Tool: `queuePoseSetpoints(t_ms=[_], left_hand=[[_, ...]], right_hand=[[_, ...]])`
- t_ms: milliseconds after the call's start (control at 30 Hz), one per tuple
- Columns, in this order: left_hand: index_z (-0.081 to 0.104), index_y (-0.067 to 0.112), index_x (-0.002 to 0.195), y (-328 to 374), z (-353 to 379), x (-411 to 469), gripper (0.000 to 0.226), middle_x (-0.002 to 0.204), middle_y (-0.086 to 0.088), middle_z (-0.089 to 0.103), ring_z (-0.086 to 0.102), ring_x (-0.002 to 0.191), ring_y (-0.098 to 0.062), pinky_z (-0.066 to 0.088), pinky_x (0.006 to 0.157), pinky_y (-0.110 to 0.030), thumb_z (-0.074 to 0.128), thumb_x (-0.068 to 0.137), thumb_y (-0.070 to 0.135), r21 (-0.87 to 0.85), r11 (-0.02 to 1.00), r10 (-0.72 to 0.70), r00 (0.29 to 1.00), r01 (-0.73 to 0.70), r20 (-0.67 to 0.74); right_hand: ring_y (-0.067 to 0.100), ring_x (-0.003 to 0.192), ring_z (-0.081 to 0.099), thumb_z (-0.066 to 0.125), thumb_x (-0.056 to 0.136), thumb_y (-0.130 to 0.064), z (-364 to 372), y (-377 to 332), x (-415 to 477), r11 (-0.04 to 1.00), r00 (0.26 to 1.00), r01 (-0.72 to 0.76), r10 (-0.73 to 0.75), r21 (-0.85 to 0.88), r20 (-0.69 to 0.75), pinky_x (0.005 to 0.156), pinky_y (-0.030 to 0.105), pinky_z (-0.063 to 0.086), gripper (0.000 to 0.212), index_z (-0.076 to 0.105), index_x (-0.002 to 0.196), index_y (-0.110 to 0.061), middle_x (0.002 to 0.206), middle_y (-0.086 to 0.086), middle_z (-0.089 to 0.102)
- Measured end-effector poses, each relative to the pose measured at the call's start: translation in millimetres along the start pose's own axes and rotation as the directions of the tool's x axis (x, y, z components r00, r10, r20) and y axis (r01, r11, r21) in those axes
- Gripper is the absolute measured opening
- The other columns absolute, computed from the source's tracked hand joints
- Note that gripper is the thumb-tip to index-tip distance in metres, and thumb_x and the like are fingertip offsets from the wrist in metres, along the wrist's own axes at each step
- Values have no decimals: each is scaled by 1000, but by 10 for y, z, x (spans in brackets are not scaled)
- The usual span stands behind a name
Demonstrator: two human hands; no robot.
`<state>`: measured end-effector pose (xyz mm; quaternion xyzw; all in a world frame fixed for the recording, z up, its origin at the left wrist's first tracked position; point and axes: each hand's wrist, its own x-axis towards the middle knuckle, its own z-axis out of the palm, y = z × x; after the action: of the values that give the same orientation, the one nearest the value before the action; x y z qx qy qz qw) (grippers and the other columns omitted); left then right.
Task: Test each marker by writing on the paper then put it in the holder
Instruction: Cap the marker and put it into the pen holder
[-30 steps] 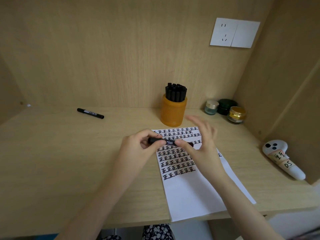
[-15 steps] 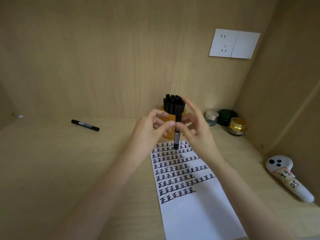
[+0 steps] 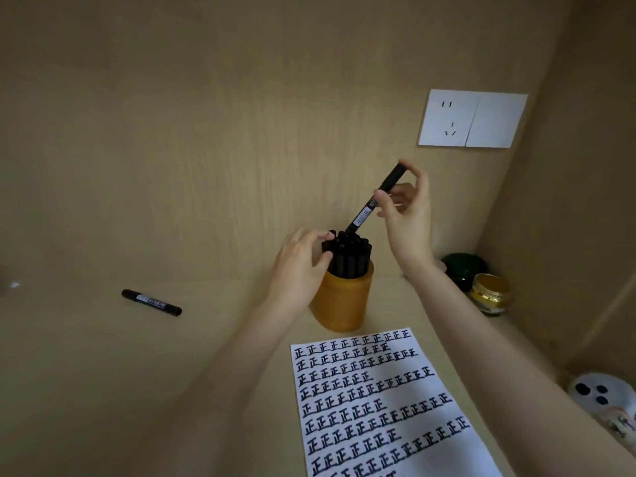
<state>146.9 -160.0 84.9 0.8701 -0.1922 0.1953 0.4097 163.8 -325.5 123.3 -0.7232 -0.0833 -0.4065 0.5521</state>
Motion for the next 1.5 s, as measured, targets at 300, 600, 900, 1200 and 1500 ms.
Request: queuePoseSetpoints(t_ms=[300,600,900,1200,1500], left_hand=[[51,18,132,-102,170,147,36,134,1,51,46,123,-14,29,94,-16,48,97,21,55,998,35,996,-40,85],[54,17,129,-162,213,113,33,132,1,51,52,117,-14,44,100,-30,48,97,20,-35,998,54,996,-51,69],[52,14,127,-121,252,98,30,133,0,51,48,119,-11,31,88,-13,45,98,19,28,998,53,998,-54,23],[51,12,122,-87,280,91,26,128,0,56,52,113,-12,35,84,-16,43,99,20,60,997,37,999,-38,12],[50,12,123,-61,312,67,27,128,-1,54,52,113,-14,38,86,-20,43,99,21,58,998,14,1000,-14,-3]], right_hand=[[13,89,63,60,92,-12,77,177,123,996,997,46,-41,-79,64,83,34,55,47,42,133,-26,95,7,65],[10,88,63,60,93,-12,130,271,150,988,980,76,-50,-131,192,81,18,50,47,42,134,-26,93,5,64],[14,86,66,62,92,-14,112,229,183,977,921,128,-53,-172,385,81,25,54,44,44,129,-27,93,6,67],[19,85,68,61,93,-16,44,215,181,979,882,93,5,-183,471,83,37,56,38,43,126,-24,93,9,66],[28,83,67,54,97,-24,9,236,114,974,865,91,27,-209,501,82,43,56,30,42,125,-26,91,16,67]])
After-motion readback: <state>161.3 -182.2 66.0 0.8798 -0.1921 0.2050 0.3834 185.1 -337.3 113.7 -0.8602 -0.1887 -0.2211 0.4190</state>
